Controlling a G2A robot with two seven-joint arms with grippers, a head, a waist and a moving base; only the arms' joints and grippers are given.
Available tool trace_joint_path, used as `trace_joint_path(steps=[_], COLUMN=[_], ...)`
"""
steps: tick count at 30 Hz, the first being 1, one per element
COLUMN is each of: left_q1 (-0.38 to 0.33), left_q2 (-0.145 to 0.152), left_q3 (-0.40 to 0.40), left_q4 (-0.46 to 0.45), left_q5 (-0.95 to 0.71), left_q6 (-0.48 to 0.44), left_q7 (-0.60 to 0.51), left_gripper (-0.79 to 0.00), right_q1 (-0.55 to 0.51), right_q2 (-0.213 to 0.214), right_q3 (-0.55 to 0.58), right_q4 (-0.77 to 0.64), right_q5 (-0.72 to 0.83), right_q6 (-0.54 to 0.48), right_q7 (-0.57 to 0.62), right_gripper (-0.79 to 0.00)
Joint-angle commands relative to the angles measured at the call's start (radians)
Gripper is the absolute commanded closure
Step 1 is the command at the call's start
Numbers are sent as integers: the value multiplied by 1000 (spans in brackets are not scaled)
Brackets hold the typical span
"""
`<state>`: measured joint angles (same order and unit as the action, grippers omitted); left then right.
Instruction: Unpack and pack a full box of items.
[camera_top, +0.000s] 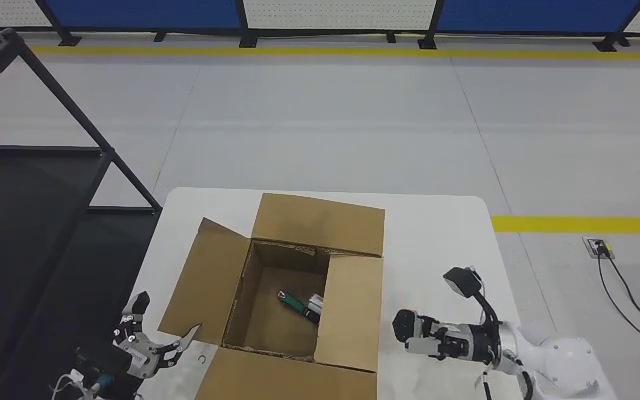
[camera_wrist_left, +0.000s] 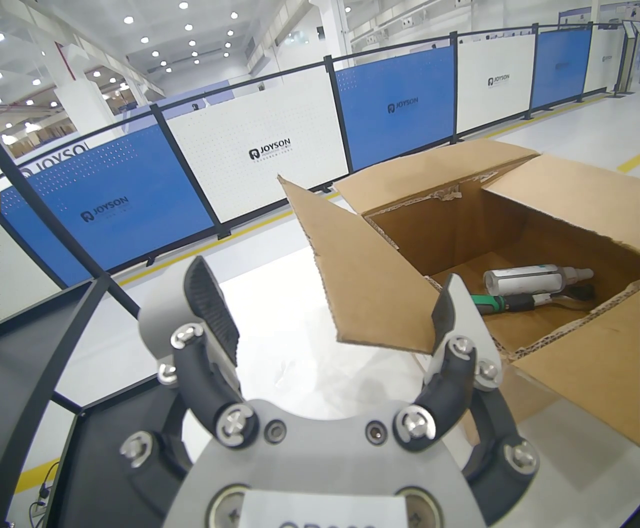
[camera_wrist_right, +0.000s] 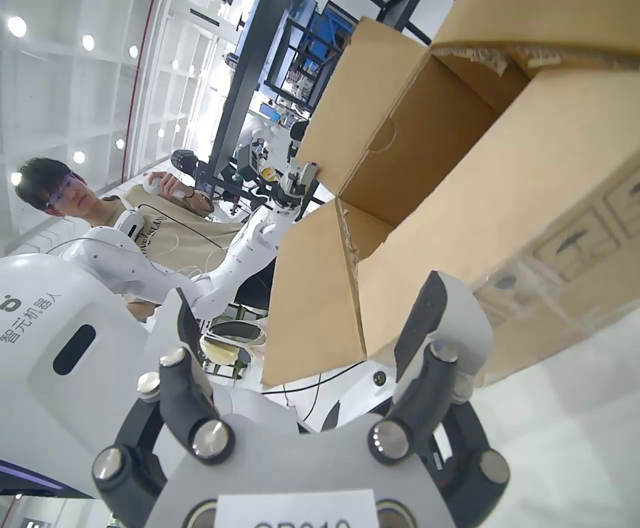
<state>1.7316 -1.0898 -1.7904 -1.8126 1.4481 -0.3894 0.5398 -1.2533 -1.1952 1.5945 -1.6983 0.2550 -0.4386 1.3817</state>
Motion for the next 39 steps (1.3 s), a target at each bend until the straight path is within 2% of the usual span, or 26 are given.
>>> trace_joint_path(steps=[1, 7, 13, 32, 36, 39], left_q1=[0, 0, 0, 0, 0, 0], left_q2=[0, 0, 0, 0, 0, 0], left_q3=[0, 0, 0, 0, 0, 0], left_q4=[0, 0, 0, 0, 0, 0], left_q5=[0, 0, 0, 0, 0, 0], left_q6=[0, 0, 0, 0, 0, 0], left_q7=[0, 0, 0, 0, 0, 0], left_gripper=[-785, -785, -785, -785, -785, -785], right_q1=[-25, -60, -56, 64, 93, 108], right_q2=[15, 57, 87, 170, 188, 205], right_q3=[-1, -63, -178, -469, -516, -556], right_q4=[14, 76, 140, 237, 253, 248], right_q5=[-1, 22, 39, 188, 205, 208], right_q6=[0, 30, -7, -181, -200, -177], right_q7=[0, 30, -7, -181, -199, -176], right_gripper=[-785, -785, -785, -785, -785, -785])
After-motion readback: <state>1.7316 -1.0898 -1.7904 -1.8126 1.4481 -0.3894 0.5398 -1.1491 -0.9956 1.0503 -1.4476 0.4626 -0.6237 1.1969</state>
